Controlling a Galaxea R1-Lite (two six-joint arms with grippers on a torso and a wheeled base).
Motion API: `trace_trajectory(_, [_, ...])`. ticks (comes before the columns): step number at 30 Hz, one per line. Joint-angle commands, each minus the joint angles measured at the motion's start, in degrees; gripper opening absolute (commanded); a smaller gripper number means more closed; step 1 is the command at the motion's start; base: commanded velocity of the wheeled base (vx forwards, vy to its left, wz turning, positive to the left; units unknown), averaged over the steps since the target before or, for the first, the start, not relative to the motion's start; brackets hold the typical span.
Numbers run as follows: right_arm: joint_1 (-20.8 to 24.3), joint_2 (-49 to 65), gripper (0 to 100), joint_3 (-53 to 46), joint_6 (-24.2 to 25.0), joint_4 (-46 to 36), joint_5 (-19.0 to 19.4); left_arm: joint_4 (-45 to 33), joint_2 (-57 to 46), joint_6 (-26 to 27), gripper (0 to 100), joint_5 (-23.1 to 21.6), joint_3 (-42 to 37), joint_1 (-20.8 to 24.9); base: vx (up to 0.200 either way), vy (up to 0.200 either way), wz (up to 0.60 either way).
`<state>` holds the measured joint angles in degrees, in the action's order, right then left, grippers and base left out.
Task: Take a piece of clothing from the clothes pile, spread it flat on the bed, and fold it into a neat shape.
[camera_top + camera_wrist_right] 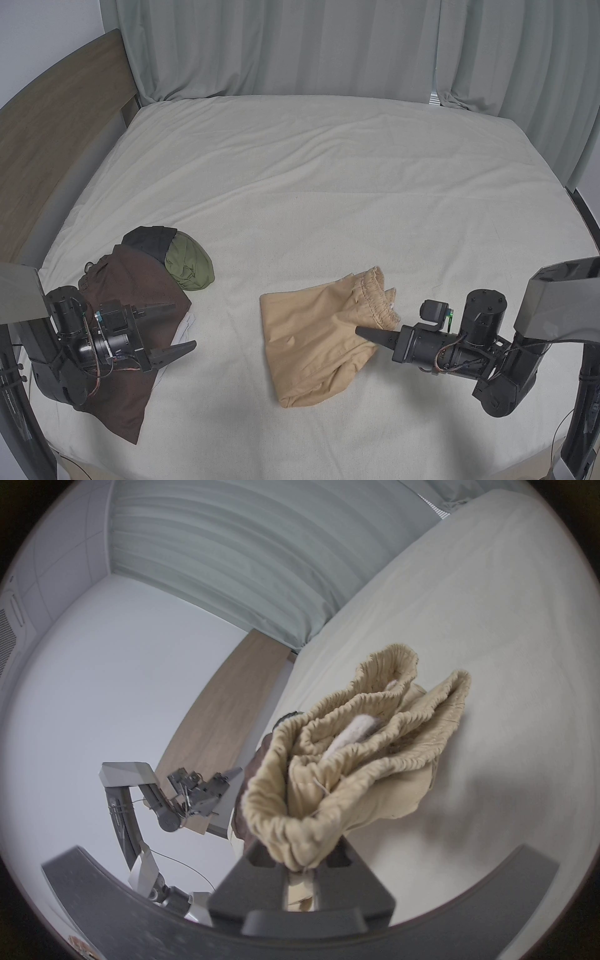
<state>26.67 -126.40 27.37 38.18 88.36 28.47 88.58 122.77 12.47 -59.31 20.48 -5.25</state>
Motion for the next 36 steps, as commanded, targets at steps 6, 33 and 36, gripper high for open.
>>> trace_trajectory(6, [1.5,3.4,0,5.1,0.4,0.0,0.0,0.0,-0.1,0.0,100,0.0,0.2,-0.2,0.000,0.000,0.00])
trace_trajectory(33, [-2.6,2.1,0,23.0,5.1,-0.4,0.2,0.0,-0.2,0.0,100,-0.3,0.3,-0.8,0.000,0.000,0.00])
trace_trajectory(36, [-2.8,1.2,0,24.3,5.9,-0.4,0.2,0.0,-0.2,0.0,100,-0.3,0.3,-0.9,0.000,0.000,0.00])
